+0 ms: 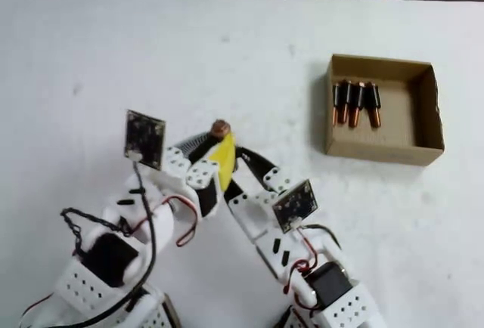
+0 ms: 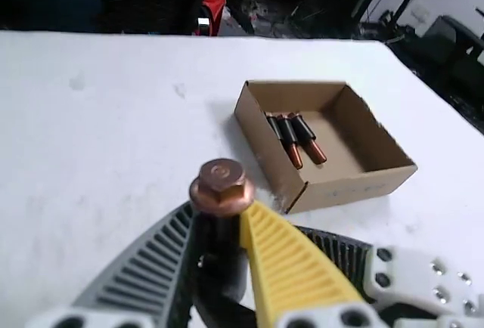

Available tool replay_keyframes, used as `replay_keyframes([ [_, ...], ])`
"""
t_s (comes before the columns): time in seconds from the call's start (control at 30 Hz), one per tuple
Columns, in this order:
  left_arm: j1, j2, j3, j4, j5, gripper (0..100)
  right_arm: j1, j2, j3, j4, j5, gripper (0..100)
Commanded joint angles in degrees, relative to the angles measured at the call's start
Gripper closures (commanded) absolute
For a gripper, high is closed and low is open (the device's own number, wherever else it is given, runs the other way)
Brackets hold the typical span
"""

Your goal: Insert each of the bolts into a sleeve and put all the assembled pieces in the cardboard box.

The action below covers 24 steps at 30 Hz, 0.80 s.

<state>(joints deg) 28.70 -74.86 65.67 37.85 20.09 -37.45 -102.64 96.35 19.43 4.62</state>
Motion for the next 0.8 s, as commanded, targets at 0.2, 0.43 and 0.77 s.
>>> replay_keyframes([
  [0.2, 1.80, -1.10, 0.35, 0.18, 0.70, 98, 2.07, -0.57, 0.53, -1.54, -0.26, 98.3],
  [0.43, 1.63, -1.10, 0.44, 0.70, 0.62, 79, 2.15, -0.57, 0.53, -1.36, -0.26, 98.3],
  [0.77, -5.85, -1.10, 2.20, -0.53, 0.88, 62, 2.15, -0.57, 0.53, -1.36, -0.26, 98.3],
])
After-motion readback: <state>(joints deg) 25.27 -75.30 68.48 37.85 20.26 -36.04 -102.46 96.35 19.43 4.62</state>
